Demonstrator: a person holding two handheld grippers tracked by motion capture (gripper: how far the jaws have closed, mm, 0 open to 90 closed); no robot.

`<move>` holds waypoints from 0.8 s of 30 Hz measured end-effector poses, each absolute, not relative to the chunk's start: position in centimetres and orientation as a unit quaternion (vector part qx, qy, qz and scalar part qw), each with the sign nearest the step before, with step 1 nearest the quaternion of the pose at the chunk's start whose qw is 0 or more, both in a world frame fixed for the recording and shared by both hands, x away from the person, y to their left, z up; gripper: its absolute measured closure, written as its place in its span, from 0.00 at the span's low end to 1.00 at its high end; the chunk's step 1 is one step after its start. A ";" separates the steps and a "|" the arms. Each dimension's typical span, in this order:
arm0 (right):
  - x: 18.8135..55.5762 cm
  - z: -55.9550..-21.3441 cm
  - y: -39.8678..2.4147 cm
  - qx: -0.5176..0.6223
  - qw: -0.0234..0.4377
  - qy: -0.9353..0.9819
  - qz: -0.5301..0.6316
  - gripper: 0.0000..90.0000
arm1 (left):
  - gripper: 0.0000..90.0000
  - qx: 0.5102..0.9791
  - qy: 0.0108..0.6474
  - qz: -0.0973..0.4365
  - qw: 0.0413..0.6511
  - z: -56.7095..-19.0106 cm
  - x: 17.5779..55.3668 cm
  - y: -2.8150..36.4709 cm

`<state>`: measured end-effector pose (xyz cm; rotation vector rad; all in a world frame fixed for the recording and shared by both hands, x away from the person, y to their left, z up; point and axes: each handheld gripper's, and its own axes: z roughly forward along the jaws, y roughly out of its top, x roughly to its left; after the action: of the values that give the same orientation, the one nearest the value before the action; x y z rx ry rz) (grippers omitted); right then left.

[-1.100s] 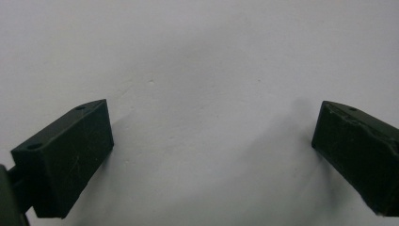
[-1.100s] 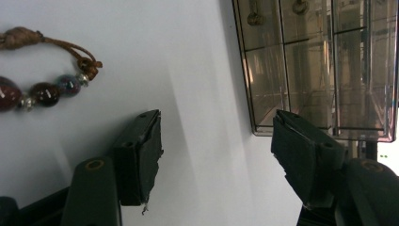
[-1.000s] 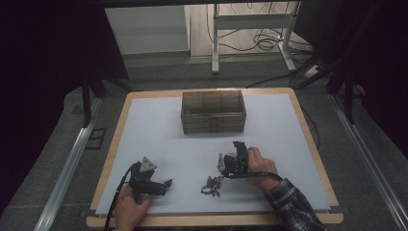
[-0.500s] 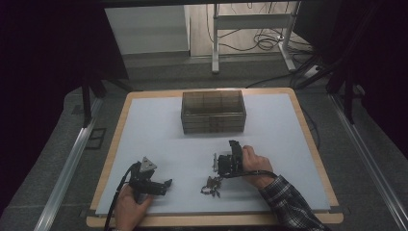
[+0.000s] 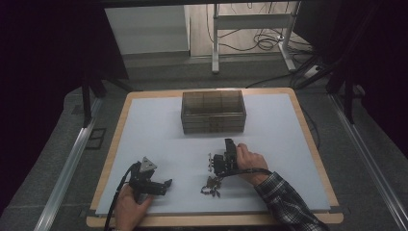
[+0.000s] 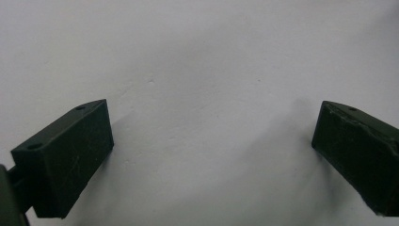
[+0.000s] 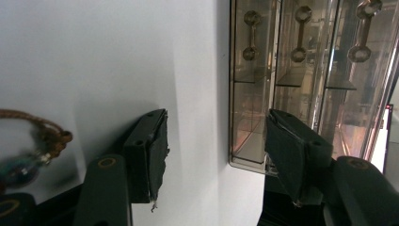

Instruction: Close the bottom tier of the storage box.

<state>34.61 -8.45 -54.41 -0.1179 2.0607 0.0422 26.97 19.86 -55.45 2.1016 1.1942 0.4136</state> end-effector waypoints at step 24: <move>36.3 -55.1 -7.1 -0.063 0.537 0.841 0.002 0.50 | 0.00 0.808 0.457 0.159 0.336 -55.4 27.0 19.9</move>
<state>36.29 -7.09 -55.14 -0.1497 2.0022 0.0051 26.97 19.90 -55.43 2.1081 1.1912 0.4135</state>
